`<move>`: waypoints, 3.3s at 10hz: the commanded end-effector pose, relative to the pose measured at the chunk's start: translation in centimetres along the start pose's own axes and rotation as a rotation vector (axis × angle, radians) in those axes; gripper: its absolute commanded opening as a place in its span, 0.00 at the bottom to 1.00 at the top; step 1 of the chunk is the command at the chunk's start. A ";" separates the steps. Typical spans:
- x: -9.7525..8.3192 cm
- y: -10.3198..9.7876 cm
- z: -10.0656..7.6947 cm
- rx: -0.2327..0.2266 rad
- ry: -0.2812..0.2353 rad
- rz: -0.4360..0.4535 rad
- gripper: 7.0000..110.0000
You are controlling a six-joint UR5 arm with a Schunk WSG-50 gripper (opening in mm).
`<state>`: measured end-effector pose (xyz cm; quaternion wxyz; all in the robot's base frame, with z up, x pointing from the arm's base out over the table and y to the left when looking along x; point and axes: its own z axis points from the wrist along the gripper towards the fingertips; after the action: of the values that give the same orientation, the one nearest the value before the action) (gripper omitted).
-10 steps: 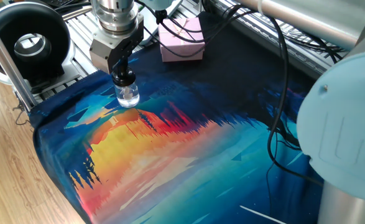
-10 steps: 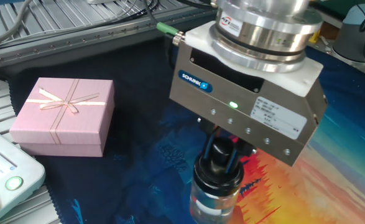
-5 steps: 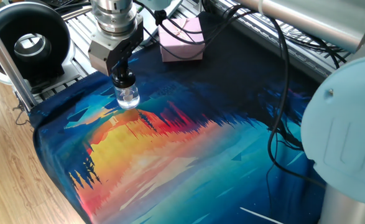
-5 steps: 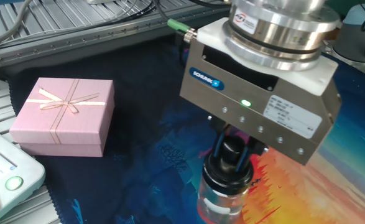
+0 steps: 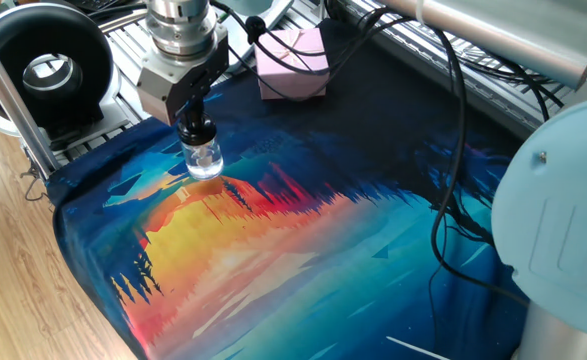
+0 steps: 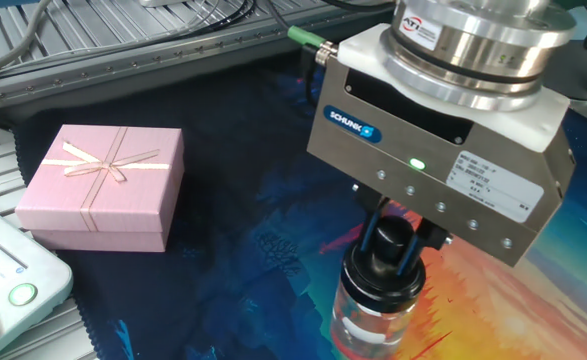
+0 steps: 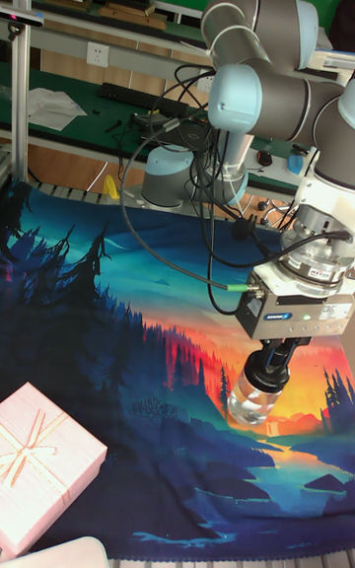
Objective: Screw the lid onto the jar
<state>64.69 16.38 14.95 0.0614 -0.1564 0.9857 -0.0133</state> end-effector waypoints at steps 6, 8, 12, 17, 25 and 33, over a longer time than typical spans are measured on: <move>0.2 0.6 -0.1 -0.015 0.003 0.010 0.15; 0.2 0.6 -0.1 -0.014 0.003 0.012 0.15; 0.0 0.7 0.9 -0.012 -0.003 0.012 0.15; 0.0 0.3 1.3 0.002 -0.001 0.015 0.15; -0.3 0.2 2.0 0.008 -0.011 0.016 0.15; -0.6 0.2 3.0 0.009 -0.022 0.018 0.15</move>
<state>65.41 16.61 12.27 0.0715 -0.1500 0.9859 -0.0198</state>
